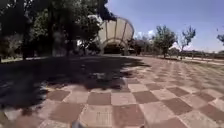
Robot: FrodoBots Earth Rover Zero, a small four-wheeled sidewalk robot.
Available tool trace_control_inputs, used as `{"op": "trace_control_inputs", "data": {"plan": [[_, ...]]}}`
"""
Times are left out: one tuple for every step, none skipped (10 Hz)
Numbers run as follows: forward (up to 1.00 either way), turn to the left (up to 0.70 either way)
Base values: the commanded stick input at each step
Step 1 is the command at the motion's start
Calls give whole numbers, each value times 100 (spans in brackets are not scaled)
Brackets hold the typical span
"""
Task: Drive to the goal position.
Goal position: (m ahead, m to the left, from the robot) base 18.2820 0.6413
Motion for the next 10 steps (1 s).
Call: {"op": "trace_control_inputs", "data": {"plan": [[100,0],[100,0],[100,0],[100,0],[100,0],[100,0],[100,0],[100,0],[100,0],[100,0]]}}
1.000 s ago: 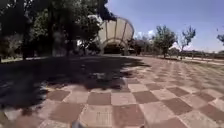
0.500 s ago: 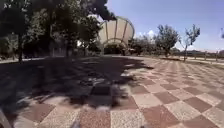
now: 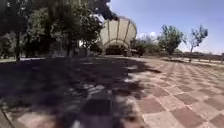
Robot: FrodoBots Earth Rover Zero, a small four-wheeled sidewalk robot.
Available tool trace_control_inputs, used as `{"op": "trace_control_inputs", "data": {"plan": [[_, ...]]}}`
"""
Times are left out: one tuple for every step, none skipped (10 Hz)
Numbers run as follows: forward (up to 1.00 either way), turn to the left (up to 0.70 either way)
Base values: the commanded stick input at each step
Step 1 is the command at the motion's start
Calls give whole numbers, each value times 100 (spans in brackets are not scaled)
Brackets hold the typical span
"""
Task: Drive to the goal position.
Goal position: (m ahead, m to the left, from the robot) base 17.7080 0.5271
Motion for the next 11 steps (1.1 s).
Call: {"op": "trace_control_inputs", "data": {"plan": [[100,0],[100,0],[100,0],[100,0],[100,0],[100,0],[100,0],[100,0],[100,0],[100,0],[100,0]]}}
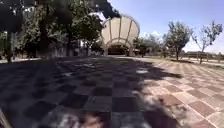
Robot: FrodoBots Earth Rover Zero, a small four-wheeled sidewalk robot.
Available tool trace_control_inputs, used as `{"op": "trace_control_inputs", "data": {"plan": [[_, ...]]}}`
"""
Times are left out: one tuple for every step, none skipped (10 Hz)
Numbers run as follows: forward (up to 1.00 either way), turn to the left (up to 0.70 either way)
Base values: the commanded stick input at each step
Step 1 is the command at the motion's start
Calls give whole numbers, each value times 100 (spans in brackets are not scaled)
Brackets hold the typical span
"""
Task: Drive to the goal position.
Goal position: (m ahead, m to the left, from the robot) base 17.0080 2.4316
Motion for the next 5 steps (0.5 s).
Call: {"op": "trace_control_inputs", "data": {"plan": [[100,0],[100,0],[100,0],[100,0],[100,0]]}}
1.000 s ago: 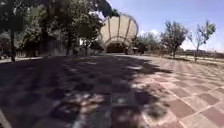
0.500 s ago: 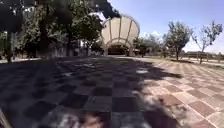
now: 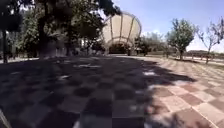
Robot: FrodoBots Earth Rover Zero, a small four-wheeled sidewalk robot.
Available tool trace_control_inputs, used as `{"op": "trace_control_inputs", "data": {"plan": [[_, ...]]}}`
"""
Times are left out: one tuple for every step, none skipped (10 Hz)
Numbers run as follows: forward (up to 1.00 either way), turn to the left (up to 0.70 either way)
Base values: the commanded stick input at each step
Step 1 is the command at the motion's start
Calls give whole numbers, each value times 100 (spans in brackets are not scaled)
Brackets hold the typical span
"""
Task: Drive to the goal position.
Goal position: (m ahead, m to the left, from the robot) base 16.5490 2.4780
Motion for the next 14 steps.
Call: {"op": "trace_control_inputs", "data": {"plan": [[100,0],[100,0],[100,-9],[100,-40],[100,-40],[100,-7],[100,0],[100,0],[100,0],[100,0],[100,0],[100,0],[100,0],[100,0]]}}
